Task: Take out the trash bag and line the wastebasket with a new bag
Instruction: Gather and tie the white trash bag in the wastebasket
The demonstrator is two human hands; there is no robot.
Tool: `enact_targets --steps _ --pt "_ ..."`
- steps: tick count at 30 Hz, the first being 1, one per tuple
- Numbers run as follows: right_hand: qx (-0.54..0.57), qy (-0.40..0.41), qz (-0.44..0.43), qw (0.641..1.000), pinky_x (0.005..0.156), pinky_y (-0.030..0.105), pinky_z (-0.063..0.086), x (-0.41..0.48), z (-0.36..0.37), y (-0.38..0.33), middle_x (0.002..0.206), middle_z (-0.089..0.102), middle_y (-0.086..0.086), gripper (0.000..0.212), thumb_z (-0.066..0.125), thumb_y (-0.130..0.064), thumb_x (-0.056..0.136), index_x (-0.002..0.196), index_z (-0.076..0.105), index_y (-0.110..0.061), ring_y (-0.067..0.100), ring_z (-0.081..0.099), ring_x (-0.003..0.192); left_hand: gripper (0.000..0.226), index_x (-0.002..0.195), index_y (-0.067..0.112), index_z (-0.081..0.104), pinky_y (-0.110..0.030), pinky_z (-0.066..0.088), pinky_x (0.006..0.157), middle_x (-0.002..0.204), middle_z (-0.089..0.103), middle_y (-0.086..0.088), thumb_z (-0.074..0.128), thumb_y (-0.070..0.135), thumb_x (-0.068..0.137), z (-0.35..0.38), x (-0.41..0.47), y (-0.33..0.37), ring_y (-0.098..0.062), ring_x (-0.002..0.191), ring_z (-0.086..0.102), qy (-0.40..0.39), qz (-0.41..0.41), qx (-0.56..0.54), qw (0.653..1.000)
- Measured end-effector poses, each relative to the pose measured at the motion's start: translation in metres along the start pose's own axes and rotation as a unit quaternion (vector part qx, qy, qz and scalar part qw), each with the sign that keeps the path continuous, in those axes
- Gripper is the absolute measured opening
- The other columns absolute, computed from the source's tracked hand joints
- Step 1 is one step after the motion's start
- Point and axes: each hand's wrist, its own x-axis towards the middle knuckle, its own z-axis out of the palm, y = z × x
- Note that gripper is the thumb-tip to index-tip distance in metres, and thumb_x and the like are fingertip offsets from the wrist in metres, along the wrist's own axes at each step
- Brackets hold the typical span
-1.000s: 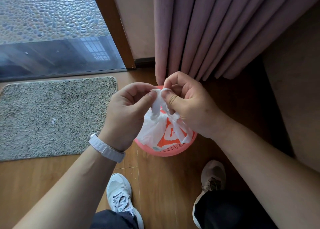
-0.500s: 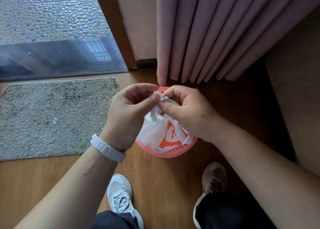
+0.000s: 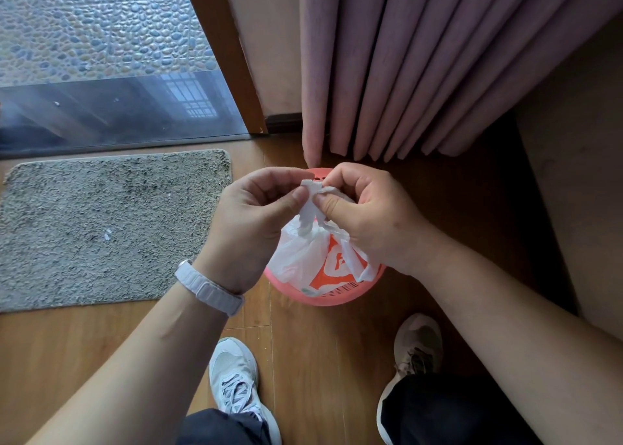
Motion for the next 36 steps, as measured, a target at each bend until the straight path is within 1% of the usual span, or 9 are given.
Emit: enact_targets --steps 3,6,10,14,17,22,25,30,36 --pt "0.021 -0.001 0.006 1.0 0.073 0.04 0.06 -0.001 -0.003 -0.002 0.088 0.069 0.001 0.007 0.058 -0.022 0.094 0.092 0.065 -0.02 0.017 0.068 0.084 0.023 0.096 0.016 0.077 -0.039 0.053 0.088 0.093 0.075 -0.01 0.063 0.004 0.082 0.0 0.0 -0.001 -0.027 0.093 0.066 -0.019 -0.002 0.002 1.0" --pt "0.051 0.0 0.005 0.999 0.075 0.042 0.06 -0.001 -0.006 -0.006 0.092 0.069 0.011 0.013 0.057 -0.019 0.095 0.099 0.065 -0.009 0.023 0.068 0.086 0.024 0.098 0.021 0.076 -0.027 0.052 0.08 0.095 0.075 -0.001 0.059 0.009 0.088 -0.002 0.0 -0.003 -0.014 0.091 0.067 -0.048 0.0 0.079 0.996" --pt "0.071 0.006 0.006 0.997 0.076 0.041 0.06 -0.001 -0.008 -0.006 0.095 0.067 0.02 0.017 0.054 -0.014 0.096 0.103 0.063 -0.001 0.03 0.067 0.086 0.015 0.092 0.025 0.075 -0.033 0.05 0.081 0.089 0.074 0.002 0.061 0.027 0.088 -0.003 -0.003 -0.01 -0.013 0.086 0.062 -0.082 -0.011 0.176 0.981" --pt "0.053 0.024 0.005 0.998 0.075 0.04 0.06 0.0 -0.006 -0.005 0.094 0.068 0.016 0.015 0.057 -0.017 0.095 0.102 0.063 -0.005 0.025 0.067 0.085 0.015 0.084 0.025 0.076 -0.041 0.049 0.075 0.082 0.074 -0.004 0.065 0.035 0.083 -0.005 -0.002 -0.011 -0.018 0.079 0.062 -0.057 0.002 0.198 0.979" --pt "0.052 0.028 0.009 0.998 0.073 0.037 0.06 0.0 -0.004 -0.004 0.093 0.069 0.011 0.016 0.06 -0.021 0.093 0.102 0.063 -0.008 0.02 0.068 0.084 0.017 0.083 0.021 0.076 -0.037 0.049 0.067 0.079 0.073 -0.011 0.069 0.036 0.079 -0.006 -0.001 -0.011 -0.017 0.072 0.061 -0.03 0.009 0.197 0.98" --pt "0.061 0.018 0.023 0.998 0.072 0.038 0.06 0.001 -0.003 -0.002 0.092 0.07 0.013 0.018 0.062 -0.023 0.091 0.101 0.065 -0.007 0.022 0.069 0.083 0.008 0.074 0.021 0.075 -0.024 0.045 0.053 0.069 0.068 -0.005 0.076 0.029 0.073 -0.004 0.0 -0.007 -0.014 0.062 0.055 0.008 -0.015 0.151 0.988" --pt "0.051 0.02 0.021 0.998 0.069 0.035 0.06 0.001 -0.002 -0.002 0.088 0.069 0.01 0.018 0.065 -0.025 0.089 0.098 0.065 -0.009 0.02 0.068 0.081 0.015 0.067 0.023 0.072 -0.022 0.046 0.051 0.066 0.068 -0.003 0.08 0.035 0.063 -0.003 0.0 -0.007 -0.015 0.061 0.056 0.022 -0.018 0.136 0.99" --pt "0.008 0.037 0.012 0.999 0.068 0.044 0.058 0.0 0.0 -0.001 0.084 0.068 0.01 0.016 0.065 -0.027 0.09 0.091 0.066 -0.011 0.022 0.066 0.078 0.02 0.06 0.025 0.067 -0.024 0.047 0.053 0.063 0.065 -0.001 0.083 0.036 0.059 -0.003 -0.001 -0.008 -0.017 0.061 0.054 0.025 -0.008 0.137 0.99" --pt "-0.034 0.048 0.003 0.998 0.066 0.039 0.058 0.0 -0.001 -0.001 0.08 0.067 0.006 0.012 0.061 -0.023 0.093 0.087 0.065 -0.014 0.019 0.065 0.077 0.019 0.06 0.022 0.063 -0.022 0.044 0.058 0.064 0.061 -0.001 0.082 0.018 0.063 -0.004 0.001 -0.007 -0.016 0.061 0.051 0.035 0.005 0.064 0.997"
